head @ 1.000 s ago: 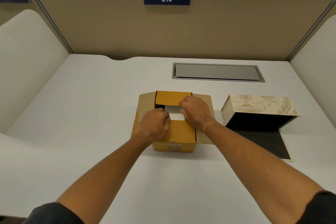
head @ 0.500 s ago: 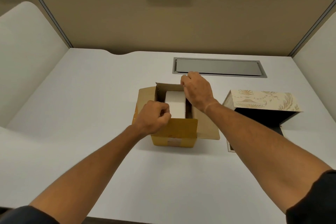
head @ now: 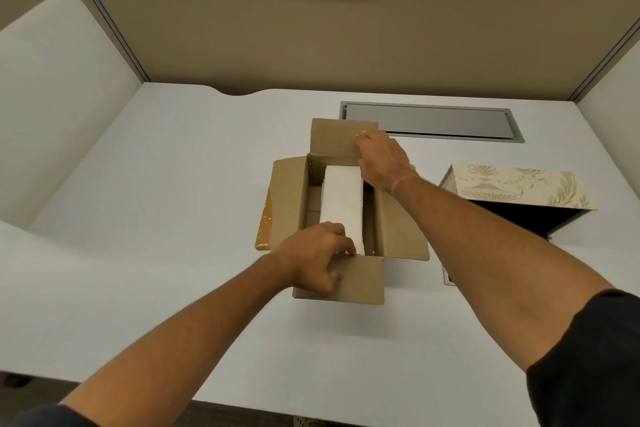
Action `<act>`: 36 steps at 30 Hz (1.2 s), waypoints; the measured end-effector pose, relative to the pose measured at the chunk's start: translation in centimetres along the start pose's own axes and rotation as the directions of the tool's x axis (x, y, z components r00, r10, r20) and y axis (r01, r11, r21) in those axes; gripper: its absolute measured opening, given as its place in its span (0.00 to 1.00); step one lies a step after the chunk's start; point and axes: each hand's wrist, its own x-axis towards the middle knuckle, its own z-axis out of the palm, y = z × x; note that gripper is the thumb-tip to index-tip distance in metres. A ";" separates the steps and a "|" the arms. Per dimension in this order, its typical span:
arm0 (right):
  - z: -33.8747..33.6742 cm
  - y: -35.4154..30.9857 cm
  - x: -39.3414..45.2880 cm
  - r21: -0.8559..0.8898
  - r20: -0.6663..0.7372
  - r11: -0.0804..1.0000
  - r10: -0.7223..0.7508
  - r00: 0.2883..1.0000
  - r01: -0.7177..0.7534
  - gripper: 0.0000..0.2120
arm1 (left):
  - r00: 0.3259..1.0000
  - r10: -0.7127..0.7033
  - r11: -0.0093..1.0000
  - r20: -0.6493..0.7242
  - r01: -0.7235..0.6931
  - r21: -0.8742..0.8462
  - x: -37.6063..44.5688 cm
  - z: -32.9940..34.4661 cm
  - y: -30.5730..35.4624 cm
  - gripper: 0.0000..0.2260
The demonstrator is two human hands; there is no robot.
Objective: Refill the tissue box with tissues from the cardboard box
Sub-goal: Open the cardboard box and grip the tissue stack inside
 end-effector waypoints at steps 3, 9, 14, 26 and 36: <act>0.5 0.1 0.3 0.063 0.106 0.997 0.025 0.994 -0.032 0.19 | 0.999 0.019 0.997 -0.048 -0.015 0.077 0.3 0.9 0.0 0.21; 2.2 -0.3 0.6 0.064 0.177 0.996 0.054 0.983 -0.066 0.15 | 0.984 0.050 0.993 -0.173 -0.031 0.112 0.5 2.2 -0.2 0.17; 2.6 -0.3 1.0 0.056 0.110 0.994 0.087 0.990 -0.094 0.13 | 0.953 0.103 0.986 -0.285 -0.060 0.156 0.6 2.9 -0.1 0.13; 3.0 -0.4 1.2 0.079 0.082 0.993 0.087 0.993 -0.093 0.14 | 0.949 0.146 0.982 -0.279 -0.105 0.154 1.1 3.1 -0.8 0.12; 2.0 -1.9 -1.5 0.345 -0.080 0.919 0.232 0.970 -0.191 0.22 | 0.877 -0.119 0.992 -0.466 0.122 -0.023 1.3 1.0 -3.4 0.23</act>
